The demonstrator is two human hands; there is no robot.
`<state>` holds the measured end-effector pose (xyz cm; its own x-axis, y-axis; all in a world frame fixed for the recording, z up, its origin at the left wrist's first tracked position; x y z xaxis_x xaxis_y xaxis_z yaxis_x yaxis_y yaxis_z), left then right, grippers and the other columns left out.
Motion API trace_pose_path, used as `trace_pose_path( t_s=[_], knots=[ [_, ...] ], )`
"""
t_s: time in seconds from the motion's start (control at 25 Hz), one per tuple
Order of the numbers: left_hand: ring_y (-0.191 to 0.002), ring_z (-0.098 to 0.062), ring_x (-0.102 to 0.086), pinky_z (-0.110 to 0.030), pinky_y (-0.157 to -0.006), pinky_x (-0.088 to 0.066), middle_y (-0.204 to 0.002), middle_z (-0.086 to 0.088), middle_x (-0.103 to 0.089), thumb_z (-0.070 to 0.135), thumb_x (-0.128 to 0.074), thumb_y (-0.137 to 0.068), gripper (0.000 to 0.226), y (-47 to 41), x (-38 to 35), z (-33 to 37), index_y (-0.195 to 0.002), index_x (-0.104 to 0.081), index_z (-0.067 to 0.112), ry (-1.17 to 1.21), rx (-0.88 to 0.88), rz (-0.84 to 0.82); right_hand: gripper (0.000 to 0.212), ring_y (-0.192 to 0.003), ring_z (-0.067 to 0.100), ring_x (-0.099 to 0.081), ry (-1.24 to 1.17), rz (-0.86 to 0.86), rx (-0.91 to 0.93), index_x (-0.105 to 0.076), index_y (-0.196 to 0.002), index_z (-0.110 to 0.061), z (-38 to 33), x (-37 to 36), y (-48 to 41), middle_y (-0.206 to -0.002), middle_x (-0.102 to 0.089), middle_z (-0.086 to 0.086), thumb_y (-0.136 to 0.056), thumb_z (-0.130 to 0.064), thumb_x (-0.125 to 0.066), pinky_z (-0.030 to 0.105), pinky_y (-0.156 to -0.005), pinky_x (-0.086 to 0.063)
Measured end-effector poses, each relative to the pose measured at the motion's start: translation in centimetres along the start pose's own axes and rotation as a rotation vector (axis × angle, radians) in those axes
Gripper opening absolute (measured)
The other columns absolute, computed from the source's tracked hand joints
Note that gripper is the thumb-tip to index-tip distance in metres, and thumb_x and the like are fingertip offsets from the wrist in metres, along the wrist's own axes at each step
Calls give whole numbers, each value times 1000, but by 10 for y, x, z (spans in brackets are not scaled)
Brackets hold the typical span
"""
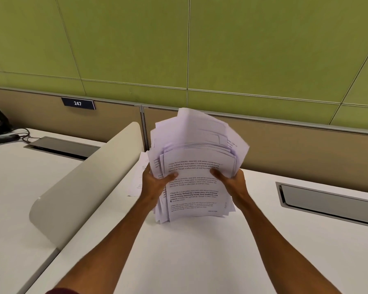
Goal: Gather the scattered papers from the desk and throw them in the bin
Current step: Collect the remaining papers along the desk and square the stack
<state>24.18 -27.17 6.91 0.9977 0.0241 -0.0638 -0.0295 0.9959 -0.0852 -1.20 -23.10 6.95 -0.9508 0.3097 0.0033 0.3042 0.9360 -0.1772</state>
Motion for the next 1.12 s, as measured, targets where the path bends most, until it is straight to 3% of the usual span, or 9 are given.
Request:
trace_pose_path(
  t_s=[0.2, 0.28, 0.4, 0.48, 0.6, 0.76, 0.88, 1.0, 1.12],
  knots=[
    [-90, -27, -71, -45, -75, -60, -103, -8, -73, 57, -90, -30, 87, -7, 2, -7, -104, -65, 18, -52, 13, -159, 47, -99, 19, -68, 45, -43, 48, -58, -101, -59, -22, 2, -4, -107, -69, -6, -74, -29, -81, 40, -83, -59],
    [-91, -31, -71, -50, -77, -59, -103, -10, -73, 55, -91, -26, 88, -9, 2, -12, -102, -66, 17, -29, 61, -164, 62, -111, 23, -64, 99, 48, 133, -50, -122, -44, -34, 8, -4, -122, -64, 1, -69, -43, -82, 42, -90, -57],
    [-92, -32, -70, -53, -80, -57, -102, -11, -73, 51, -93, -26, 84, -11, 1, -13, -99, -69, 18, -3, 77, -183, 102, -134, 24, -42, 471, 450, 484, -29, -144, -10, -83, 18, 2, -146, -42, 13, -69, -65, -70, 42, -111, -35],
    [-92, -33, -70, -52, -79, -57, -101, -11, -74, 50, -94, -25, 80, -12, 0, -12, -95, -70, 20, 13, 79, -201, 101, -142, 28, -32, 759, 547, 787, -28, -145, -2, -130, 0, 11, -152, -35, 17, -75, -67, -62, 43, -114, -23],
    [-92, -38, -69, -55, -80, -56, -100, -14, -73, 48, -94, -24, 80, -12, 1, -12, -94, -69, 17, 28, 72, -222, 93, -146, 31, -25, 953, 396, 997, -30, -146, 1, -167, -43, 20, -156, -28, 18, -83, -62, -56, 53, -119, -11],
    [-93, -41, -68, -60, -83, -54, -102, -18, -72, 45, -94, -28, 79, -10, 3, -10, -97, -67, 17, 39, 42, -253, 78, -143, 24, -35, 1171, -160, 1004, -42, -145, -12, -150, -94, 16, -152, -42, 7, -87, -63, -52, 59, -118, -7],
    [-95, -41, -67, -61, -83, -53, -106, -18, -70, 42, -94, -34, 81, -6, 3, -6, -105, -64, 17, 65, 24, -290, 68, -143, 24, -33, 1205, -120, 968, -43, -145, -19, -141, -99, 15, -153, -39, 5, -91, -60, -43, 57, -118, -10],
    [-97, -38, -67, -55, -82, -55, -105, -14, -71, 40, -95, -34, 79, -3, 4, -8, -105, -66, 22, 116, 27, -315, 69, -142, 28, -34, 1307, -238, 871, -39, -146, -20, -121, -102, 12, -152, -41, 5, -90, -60, -48, 61, -117, -7],
    [-93, -30, -69, -45, -76, -58, -101, -8, -73, 43, -94, -33, 74, -1, 3, -5, -101, -68, 26, 116, 15, -340, 72, -144, 24, -33, 1356, -245, 876, -32, -149, -25, -115, -100, 13, -155, -37, 1, -90, -65, -30, 64, -115, -2]
  ],
)
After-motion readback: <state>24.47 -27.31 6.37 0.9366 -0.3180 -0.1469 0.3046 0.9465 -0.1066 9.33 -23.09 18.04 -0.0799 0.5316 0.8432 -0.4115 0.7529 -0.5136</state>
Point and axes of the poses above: each hand's wrist, its own y-axis away from the middle knuckle, its own x-axis out of the back of the hand, z = x × y, the point moved 5 cm from there along -y, towards the middle knuckle
